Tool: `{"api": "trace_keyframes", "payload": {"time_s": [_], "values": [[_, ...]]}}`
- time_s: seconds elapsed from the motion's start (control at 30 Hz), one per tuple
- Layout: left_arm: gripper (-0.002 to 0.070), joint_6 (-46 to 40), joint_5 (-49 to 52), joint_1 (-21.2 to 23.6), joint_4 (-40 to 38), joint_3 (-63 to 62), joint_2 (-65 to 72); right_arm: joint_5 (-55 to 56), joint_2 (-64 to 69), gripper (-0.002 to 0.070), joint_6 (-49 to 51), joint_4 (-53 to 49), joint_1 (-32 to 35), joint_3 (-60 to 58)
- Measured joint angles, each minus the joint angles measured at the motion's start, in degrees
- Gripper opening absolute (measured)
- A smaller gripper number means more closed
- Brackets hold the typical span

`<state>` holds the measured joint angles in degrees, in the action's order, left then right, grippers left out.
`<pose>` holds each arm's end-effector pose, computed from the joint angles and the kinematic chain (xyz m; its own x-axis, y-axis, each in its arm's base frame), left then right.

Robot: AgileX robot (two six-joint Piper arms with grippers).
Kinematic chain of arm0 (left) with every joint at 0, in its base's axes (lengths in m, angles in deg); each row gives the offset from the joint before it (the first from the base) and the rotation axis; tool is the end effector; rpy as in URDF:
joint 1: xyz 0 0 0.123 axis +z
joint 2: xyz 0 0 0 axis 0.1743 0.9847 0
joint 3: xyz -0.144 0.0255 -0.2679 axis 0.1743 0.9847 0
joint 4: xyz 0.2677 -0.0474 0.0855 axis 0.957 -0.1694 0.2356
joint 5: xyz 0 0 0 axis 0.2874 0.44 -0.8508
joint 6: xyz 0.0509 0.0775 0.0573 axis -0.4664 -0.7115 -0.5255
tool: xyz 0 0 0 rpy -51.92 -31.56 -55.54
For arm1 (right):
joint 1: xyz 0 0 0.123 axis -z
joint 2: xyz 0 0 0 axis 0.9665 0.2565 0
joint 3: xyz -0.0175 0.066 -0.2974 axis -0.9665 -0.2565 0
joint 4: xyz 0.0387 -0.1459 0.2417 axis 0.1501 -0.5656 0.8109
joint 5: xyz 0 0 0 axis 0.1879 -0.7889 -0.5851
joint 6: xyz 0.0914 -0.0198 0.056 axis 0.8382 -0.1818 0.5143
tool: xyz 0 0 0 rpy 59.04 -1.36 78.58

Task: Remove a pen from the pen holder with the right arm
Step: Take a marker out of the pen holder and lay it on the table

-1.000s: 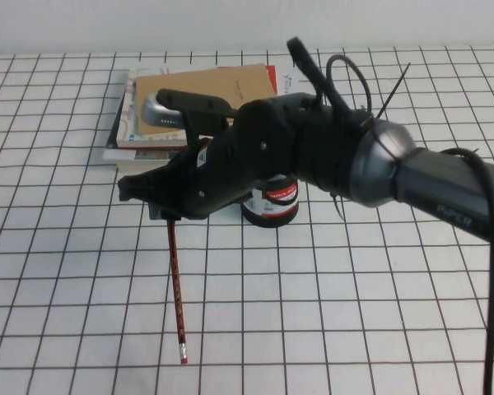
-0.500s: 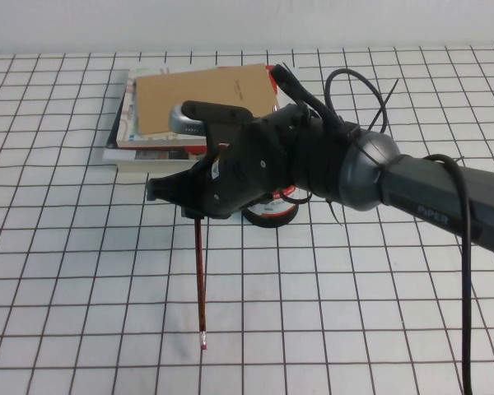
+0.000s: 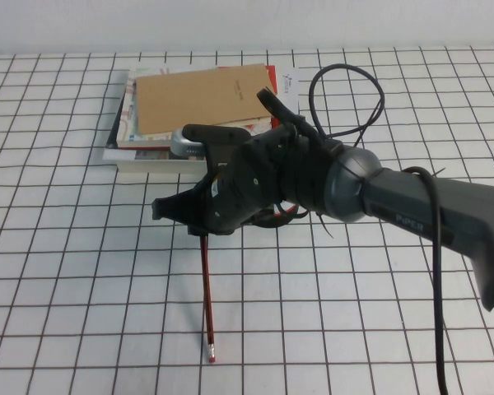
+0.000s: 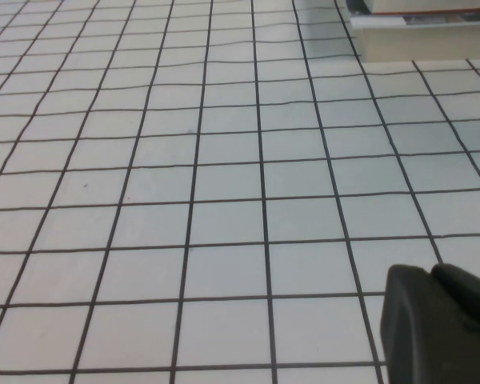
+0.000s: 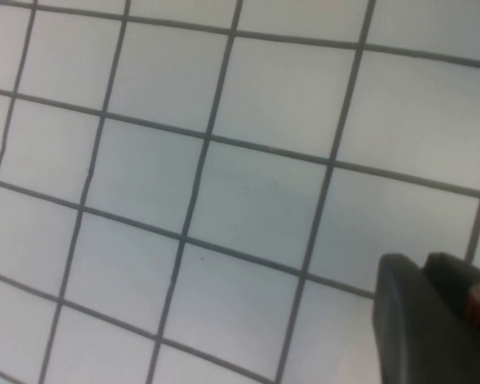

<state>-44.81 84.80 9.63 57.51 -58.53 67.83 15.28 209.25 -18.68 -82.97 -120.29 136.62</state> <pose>0.0829 -0.0031 0.1656 -0.2926 0.0624 -0.9542 0.0469 0.9976 0.0509 0.3809 0.3918 0.1905 -0.8789 -0.0775 -0.4707 -0.2821 0.8801 0.3819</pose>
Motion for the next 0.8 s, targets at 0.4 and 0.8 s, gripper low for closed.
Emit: {"api": "trace_keyframes", "payload": {"time_s": [0.4, 0.8], "values": [[-0.0004, 0.0, 0.0, 0.0, 0.0, 0.0, 0.0, 0.0, 0.0, 0.025, 0.0, 0.0, 0.05, 0.0], [-0.0004, 0.0, 0.0, 0.0, 0.0, 0.0, 0.0, -3.14, -8.94, 0.0218, -1.02, -0.42, -0.96, 0.0]]}}
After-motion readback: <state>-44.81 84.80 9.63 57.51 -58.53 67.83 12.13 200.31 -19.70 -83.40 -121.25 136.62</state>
